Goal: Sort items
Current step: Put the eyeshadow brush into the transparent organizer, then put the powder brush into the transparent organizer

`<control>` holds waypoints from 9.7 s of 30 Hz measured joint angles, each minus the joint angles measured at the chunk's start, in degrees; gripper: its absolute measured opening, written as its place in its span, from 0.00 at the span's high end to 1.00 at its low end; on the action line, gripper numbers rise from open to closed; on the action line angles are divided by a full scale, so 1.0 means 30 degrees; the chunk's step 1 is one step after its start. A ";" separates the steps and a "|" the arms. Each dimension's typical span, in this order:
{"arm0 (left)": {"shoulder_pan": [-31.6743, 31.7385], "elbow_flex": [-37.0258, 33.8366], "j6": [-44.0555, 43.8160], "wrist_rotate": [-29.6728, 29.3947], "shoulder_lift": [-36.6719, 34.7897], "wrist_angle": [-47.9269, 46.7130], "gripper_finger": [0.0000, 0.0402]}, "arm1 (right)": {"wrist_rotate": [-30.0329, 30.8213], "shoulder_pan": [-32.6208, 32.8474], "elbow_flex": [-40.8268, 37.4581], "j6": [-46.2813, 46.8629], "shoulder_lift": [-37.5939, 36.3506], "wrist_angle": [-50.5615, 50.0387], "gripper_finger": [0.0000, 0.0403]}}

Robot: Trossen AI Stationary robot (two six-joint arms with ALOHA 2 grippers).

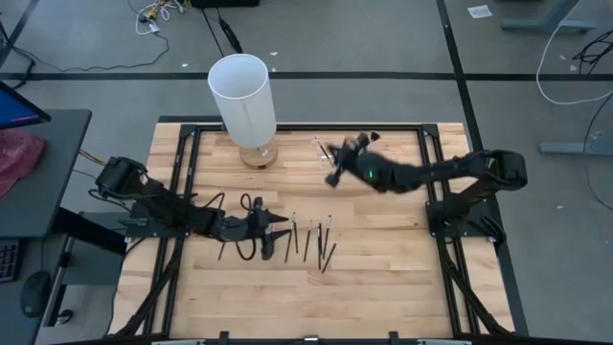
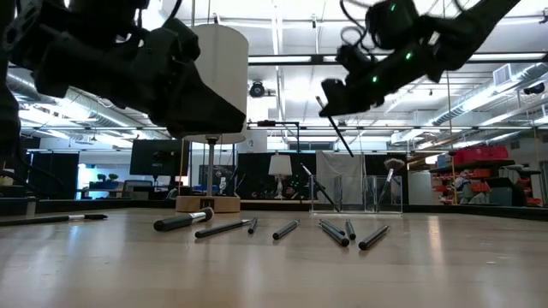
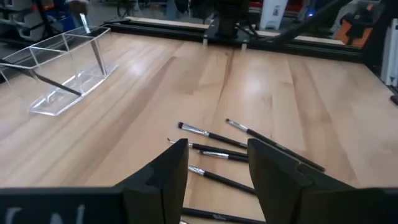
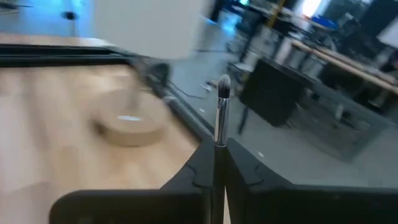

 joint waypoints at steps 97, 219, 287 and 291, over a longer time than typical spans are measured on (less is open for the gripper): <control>-0.0435 -0.0086 -0.0007 -0.1164 0.0022 0.0767 0.58 | -0.3352 0.4160 -0.2878 0.4200 -0.1971 0.1222 0.73; -0.2446 0.3914 0.0525 -0.2227 0.1173 0.0120 0.88 | -0.4582 1.0849 -0.0415 0.2006 0.9566 1.8369 0.54; -0.2282 0.3906 -0.1996 -0.1380 0.1173 -0.6010 0.46 | 0.2785 1.0774 -0.1209 0.6394 -0.3371 -0.5781 0.89; -0.2142 0.3906 -0.1999 -0.1523 0.1170 -0.6005 0.46 | 0.2940 0.9503 -0.1209 0.8107 -0.6829 -1.0537 0.89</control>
